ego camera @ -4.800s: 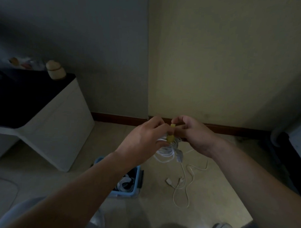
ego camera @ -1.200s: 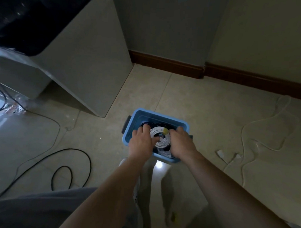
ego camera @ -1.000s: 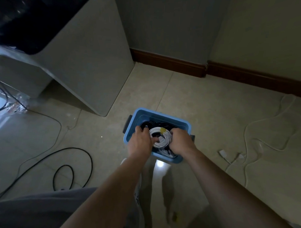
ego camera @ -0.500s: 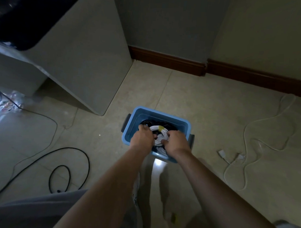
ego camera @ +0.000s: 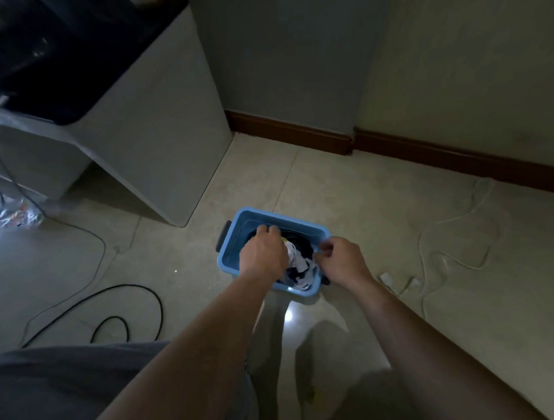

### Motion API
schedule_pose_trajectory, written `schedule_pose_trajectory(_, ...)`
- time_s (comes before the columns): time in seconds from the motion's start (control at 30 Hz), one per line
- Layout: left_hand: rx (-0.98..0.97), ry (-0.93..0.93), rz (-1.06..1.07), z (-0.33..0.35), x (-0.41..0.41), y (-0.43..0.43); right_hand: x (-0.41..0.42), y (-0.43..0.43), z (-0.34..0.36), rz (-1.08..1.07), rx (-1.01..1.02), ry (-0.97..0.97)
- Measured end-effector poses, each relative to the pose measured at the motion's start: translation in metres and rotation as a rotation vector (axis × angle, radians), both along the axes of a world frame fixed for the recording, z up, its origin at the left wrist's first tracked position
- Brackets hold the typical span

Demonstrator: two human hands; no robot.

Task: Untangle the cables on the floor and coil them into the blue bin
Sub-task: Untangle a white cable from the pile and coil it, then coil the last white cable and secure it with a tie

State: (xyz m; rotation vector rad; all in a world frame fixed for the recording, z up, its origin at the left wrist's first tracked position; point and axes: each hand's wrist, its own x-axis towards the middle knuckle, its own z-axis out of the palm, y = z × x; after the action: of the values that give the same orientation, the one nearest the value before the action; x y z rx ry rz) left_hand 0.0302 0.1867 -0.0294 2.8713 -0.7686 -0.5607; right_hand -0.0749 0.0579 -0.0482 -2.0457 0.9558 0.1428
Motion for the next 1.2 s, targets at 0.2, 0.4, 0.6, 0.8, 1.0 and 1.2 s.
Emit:
schedule_pose_trajectory(0.2, 0.003, 0.051, -0.245, 0.006, -0.047, -0.059, -0.067, -0.054, 0.001, -0.165, 0.000, 0.004)
schedule_pose_trajectory(0.4, -0.056, 0.180, -0.342, -0.011, -0.099, -0.120, -0.139, -0.110, -0.019, -0.316, 0.016, 0.095)
schedule_pose_trajectory(0.6, -0.013, 0.281, -0.408, -0.054, -0.128, -0.164, -0.193, -0.145, -0.062, -0.412, 0.081, 0.219)
schedule_pose_trajectory(0.8, 0.183, 0.182, -0.663, -0.102, -0.140, -0.193, -0.200, -0.157, -0.104, -0.271, 0.144, 0.256)
schedule_pose_trajectory(1.0, 0.298, 0.209, -0.712, -0.138, -0.146, -0.193, -0.182, -0.153, -0.135, -0.171, 0.163, 0.256)
schedule_pose_trajectory(1.2, 0.219, 0.283, -0.678, -0.150, -0.154, -0.184, -0.162, -0.126, -0.146, -0.177, 0.097, 0.352)
